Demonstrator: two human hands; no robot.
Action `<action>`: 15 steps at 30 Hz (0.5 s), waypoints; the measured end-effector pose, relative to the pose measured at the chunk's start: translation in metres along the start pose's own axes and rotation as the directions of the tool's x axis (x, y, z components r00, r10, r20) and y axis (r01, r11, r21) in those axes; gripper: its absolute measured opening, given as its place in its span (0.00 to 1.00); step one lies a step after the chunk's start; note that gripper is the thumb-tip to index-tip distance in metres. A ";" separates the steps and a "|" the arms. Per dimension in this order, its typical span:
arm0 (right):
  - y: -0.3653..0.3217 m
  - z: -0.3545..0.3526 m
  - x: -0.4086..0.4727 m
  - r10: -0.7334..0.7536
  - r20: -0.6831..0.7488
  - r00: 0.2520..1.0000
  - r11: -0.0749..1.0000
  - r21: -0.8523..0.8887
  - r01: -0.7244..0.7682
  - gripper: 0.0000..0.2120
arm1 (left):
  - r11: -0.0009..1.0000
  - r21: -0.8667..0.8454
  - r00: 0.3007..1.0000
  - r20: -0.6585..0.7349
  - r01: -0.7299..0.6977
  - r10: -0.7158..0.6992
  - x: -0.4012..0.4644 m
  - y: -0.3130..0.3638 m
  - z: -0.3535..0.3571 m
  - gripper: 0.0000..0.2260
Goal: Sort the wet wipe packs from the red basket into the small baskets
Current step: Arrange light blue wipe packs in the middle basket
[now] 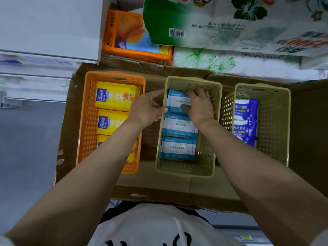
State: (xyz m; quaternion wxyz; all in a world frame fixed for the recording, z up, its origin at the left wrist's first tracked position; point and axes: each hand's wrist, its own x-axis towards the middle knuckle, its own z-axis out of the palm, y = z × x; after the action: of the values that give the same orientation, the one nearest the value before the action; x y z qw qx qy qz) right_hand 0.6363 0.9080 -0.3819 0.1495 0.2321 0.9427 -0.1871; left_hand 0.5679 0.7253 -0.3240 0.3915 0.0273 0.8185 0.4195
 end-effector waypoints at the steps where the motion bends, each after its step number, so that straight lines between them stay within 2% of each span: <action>1: 0.000 0.000 0.000 -0.009 0.007 1.000 1.000 0.005 0.009 0.26 | 1.000 0.005 1.000 -0.002 -0.003 0.003 -0.001 0.000 0.000 0.30; 5: -0.001 0.002 -0.002 -0.039 0.033 0.999 0.999 -0.027 0.040 0.31 | 0.999 0.030 1.000 -0.003 -0.015 0.015 -0.002 0.001 0.001 0.30; 15: -0.011 -0.017 -0.004 -0.012 0.104 0.995 0.999 -0.043 0.017 0.29 | 0.995 0.090 0.995 -0.090 -0.029 0.037 -0.009 0.001 0.009 0.28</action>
State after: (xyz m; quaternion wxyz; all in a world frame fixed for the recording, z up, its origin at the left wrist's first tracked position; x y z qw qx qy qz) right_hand 0.6309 0.9047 -0.3621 0.2019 0.2118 0.9393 -0.1791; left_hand 0.5795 0.7286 -0.3202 0.3450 0.0387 0.8530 0.3898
